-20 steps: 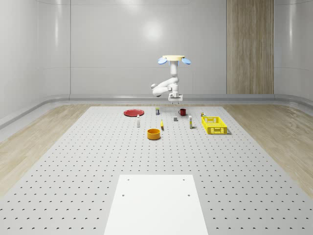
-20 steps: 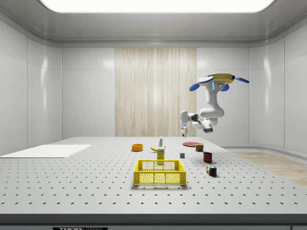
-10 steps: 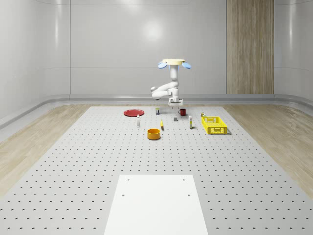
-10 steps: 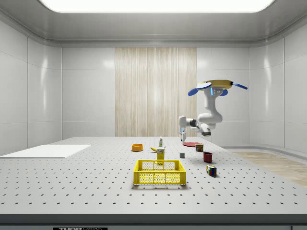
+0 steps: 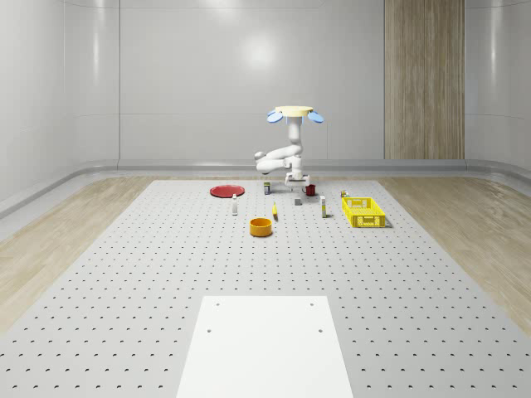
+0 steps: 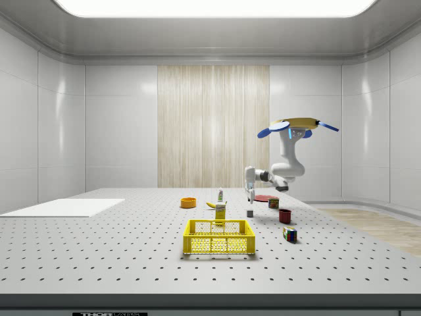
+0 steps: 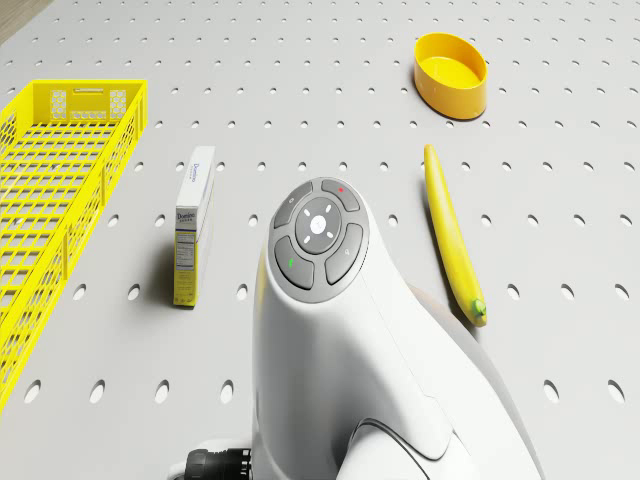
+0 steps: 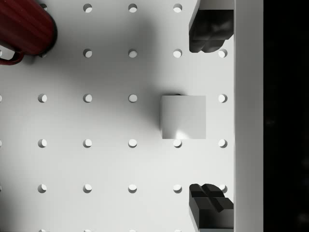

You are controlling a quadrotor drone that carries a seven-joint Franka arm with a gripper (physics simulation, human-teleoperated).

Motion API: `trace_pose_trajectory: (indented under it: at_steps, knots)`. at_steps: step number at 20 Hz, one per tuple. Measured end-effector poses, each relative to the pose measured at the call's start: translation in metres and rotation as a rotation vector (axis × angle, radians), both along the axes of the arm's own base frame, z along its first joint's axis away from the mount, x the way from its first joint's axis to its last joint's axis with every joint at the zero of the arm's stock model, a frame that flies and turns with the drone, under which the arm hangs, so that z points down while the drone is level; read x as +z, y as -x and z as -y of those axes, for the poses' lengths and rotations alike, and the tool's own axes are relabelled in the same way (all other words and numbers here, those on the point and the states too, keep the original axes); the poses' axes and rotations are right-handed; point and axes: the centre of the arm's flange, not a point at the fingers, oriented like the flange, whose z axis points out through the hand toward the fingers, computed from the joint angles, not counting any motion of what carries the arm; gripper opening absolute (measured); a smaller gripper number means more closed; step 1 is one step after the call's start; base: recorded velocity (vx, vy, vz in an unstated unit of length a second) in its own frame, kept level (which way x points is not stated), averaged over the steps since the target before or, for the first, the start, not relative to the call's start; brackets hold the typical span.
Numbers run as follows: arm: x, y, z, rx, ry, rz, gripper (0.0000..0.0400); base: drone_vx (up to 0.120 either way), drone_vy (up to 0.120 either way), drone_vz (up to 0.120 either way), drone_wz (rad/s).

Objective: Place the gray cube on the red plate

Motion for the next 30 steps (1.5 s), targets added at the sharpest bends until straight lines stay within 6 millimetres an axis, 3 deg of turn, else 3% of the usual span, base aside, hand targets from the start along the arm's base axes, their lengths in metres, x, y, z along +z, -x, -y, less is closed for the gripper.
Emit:
trace_pose_trajectory:
  at_steps: [7, 21, 25, 30]
  knots:
    - [0.001, 0.000, 0.000, 0.000, 0.000, 0.000, 0.0400, 0.000, 0.000, -0.114, 0.000]
    - [0.032, -0.010, 0.000, 0.000, 0.000, 0.000, 0.0400, 0.000, 0.000, 0.000, 0.000]
    - [0.037, -0.011, 0.000, 0.000, 0.000, 0.000, 0.0315, 0.000, 0.000, 0.000, 0.000]
    - [0.039, -0.012, 0.000, 0.001, 0.000, 0.000, 0.0269, 0.000, 0.000, 0.000, 0.000]
